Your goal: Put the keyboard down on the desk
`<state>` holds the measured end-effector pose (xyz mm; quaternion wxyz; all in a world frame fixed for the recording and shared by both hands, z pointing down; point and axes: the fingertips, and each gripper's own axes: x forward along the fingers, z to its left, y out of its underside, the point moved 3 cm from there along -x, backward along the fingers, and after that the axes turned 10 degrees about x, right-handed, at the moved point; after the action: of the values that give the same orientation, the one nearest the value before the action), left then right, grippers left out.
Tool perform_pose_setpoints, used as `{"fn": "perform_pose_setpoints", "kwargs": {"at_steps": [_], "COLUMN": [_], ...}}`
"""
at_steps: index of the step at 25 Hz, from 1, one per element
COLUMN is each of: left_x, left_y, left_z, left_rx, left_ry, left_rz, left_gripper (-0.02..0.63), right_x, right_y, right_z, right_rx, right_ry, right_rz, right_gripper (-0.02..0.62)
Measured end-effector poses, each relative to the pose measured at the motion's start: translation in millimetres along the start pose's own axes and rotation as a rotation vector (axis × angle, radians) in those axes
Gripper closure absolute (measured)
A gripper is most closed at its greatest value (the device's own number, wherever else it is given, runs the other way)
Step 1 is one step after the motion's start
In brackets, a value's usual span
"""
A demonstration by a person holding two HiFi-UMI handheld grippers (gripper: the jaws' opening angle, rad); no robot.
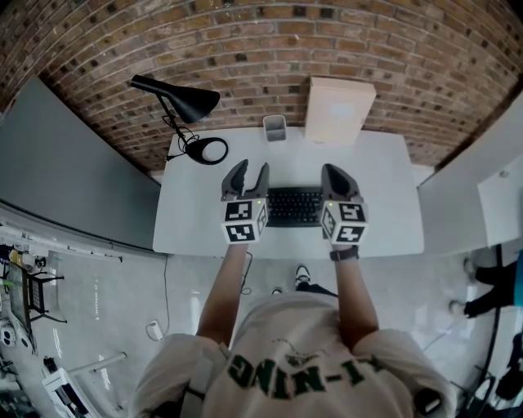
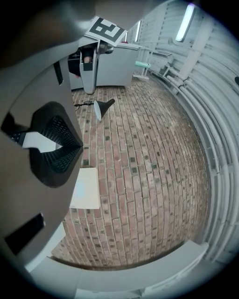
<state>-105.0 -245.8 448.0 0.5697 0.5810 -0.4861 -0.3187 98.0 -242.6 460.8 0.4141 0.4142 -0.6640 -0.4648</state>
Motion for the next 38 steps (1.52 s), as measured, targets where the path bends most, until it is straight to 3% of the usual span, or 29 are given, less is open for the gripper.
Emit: {"fn": "perform_pose_setpoints", "kwargs": {"at_steps": [13, 20, 24, 38], "left_x": [-19, -25, -27, -20], "left_y": [-22, -25, -26, -16], "left_z": [2, 5, 5, -6], "left_rx": [0.032, 0.040, 0.034, 0.030], "left_ry": [-0.074, -0.142, -0.141, -0.107], "left_rz": [-0.080, -0.080, -0.084, -0.064], "left_gripper": [0.597, 0.604, 0.604, 0.604], "right_x": [-5, -9, -13, -13], "right_y": [-13, -16, -20, -20], "right_z": [3, 4, 12, 6], "right_rx": [-0.004, -0.022, -0.082, -0.050], "right_ry": [0.015, 0.020, 0.030, 0.004], "right_rz": [-0.041, -0.053, -0.041, -0.059], "right_gripper": [0.594, 0.594, 0.594, 0.594]}}
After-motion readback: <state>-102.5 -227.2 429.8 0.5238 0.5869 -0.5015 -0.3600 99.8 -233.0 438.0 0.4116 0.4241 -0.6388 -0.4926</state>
